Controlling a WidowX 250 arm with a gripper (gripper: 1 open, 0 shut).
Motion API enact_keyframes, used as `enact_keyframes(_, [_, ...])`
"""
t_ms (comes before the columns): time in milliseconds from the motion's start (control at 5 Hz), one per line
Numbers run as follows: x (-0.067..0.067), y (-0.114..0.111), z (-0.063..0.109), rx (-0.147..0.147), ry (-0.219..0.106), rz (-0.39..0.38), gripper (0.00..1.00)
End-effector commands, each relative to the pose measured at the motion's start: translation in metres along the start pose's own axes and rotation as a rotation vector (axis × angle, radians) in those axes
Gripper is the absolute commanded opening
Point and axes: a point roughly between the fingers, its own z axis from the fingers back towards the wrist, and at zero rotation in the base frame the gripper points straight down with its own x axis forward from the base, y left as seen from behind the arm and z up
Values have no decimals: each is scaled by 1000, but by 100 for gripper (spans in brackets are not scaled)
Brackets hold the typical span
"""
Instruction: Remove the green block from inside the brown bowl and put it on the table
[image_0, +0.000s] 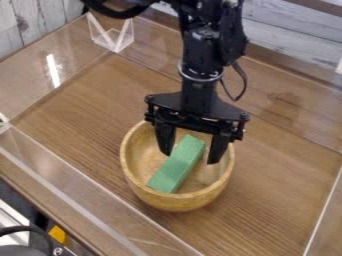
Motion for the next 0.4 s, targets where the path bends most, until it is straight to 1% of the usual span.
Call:
enact_keyframes(0, [4,-1,10,-15,-49,-45,100])
enact_keyframes(200, [5,-5,5,-15,-44,8,100])
